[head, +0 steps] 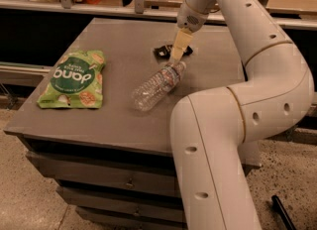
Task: Move rxbar chocolate near green rice chip bag
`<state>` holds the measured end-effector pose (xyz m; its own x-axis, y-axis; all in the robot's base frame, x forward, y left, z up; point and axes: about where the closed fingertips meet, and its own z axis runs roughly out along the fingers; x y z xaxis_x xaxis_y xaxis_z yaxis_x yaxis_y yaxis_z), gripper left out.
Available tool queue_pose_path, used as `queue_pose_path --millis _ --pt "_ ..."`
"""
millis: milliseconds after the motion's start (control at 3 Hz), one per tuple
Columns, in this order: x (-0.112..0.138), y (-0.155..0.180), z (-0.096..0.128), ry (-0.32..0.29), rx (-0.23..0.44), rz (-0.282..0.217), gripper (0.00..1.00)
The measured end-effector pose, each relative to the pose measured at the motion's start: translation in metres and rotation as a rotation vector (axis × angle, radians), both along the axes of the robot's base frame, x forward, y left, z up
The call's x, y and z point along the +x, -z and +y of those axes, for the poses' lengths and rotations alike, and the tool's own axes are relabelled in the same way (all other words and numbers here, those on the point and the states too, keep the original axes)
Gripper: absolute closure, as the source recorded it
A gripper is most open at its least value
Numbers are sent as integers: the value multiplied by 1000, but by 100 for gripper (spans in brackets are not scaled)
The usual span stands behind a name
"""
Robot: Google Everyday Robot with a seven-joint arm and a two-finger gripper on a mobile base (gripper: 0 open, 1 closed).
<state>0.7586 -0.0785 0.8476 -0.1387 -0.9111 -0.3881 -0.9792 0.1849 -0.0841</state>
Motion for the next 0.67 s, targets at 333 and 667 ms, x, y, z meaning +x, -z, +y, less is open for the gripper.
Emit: queue_pose_path --millis 333,667 --pt "0 2 2 -16 14 -1 18" --pt "-2 1 4 -42 17 -3 41"
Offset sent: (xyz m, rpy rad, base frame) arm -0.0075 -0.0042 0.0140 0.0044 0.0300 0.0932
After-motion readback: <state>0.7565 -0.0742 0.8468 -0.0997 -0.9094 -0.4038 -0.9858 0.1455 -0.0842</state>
